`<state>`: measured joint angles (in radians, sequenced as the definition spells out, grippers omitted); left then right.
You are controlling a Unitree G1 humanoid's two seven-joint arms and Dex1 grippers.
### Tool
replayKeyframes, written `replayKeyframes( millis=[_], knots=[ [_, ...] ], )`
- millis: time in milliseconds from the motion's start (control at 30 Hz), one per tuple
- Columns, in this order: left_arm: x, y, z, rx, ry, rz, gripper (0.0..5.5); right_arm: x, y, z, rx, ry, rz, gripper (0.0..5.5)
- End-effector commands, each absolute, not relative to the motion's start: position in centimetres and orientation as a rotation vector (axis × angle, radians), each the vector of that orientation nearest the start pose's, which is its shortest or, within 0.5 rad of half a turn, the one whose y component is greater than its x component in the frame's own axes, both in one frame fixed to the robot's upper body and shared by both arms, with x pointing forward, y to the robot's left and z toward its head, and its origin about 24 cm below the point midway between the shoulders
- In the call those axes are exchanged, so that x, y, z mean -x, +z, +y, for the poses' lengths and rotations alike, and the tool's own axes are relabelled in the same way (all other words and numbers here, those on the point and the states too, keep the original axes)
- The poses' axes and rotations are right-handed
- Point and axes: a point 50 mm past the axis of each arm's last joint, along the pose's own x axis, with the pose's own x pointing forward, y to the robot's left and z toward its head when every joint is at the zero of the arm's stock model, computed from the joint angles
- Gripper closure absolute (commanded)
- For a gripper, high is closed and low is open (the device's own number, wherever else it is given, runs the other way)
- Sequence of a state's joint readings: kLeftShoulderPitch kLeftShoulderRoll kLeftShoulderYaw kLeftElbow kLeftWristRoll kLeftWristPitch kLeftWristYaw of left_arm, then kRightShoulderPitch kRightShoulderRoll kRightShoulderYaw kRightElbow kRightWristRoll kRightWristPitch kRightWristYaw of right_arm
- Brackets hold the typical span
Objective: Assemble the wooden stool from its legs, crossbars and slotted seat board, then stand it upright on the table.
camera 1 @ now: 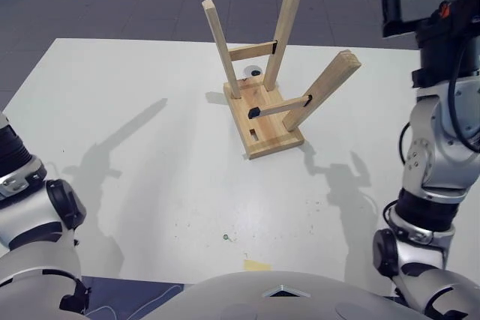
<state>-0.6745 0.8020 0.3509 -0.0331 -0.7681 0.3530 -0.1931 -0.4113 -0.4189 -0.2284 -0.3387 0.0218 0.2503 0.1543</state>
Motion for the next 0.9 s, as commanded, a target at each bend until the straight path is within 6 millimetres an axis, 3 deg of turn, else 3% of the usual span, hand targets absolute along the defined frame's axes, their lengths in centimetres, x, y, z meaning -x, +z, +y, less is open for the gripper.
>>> replayKeyframes(
  millis=[33, 133, 233, 367, 500, 600, 733, 900],
  knots=[
    [-29.5, 27.9, 26.4, -0.192, -0.226, -0.443, 4.48, -29.2, 16.3, -23.5, 0.43, 0.022, -0.159, 0.1],
    [-29.4, 26.0, 24.7, -0.184, -0.308, -0.411, 4.48, -29.0, 14.1, -22.2, 0.414, 0.13, -0.089, 0.1],
    [-29.2, 24.9, 23.5, -0.164, -0.375, -0.395, 4.48, -27.9, 14.1, -19.2, 0.331, 0.366, -0.143, 0.1],
    [-28.9, 24.5, 23.8, -0.162, -0.396, -0.385, 4.48, -25.1, 14.2, -16.0, 0.326, 0.728, -0.122, 0.1],
    [-28.9, 24.7, 24.6, -0.179, -0.393, -0.379, 4.48, -23.9, 14.5, -16.5, 0.357, 0.835, -0.045, 0.1],
    [-29.0, 24.3, 25.3, -0.171, -0.37, -0.366, 4.48, -22.6, 15.0, -16.5, 0.361, 1.008, 0.044, 0.1],
    [-29.7, 23.3, 25.2, -0.13, -0.366, -0.35, 4.48, -23.0, 16.9, -13.5, 0.204, 1.045, -0.079, 0.1],
    [-30.2, 22.6, 24.6, -0.106, -0.372, -0.34, 4.48, -24.6, 17.1, -9.4, 0.021, 0.939, -0.15, 0.1]
  ],
)
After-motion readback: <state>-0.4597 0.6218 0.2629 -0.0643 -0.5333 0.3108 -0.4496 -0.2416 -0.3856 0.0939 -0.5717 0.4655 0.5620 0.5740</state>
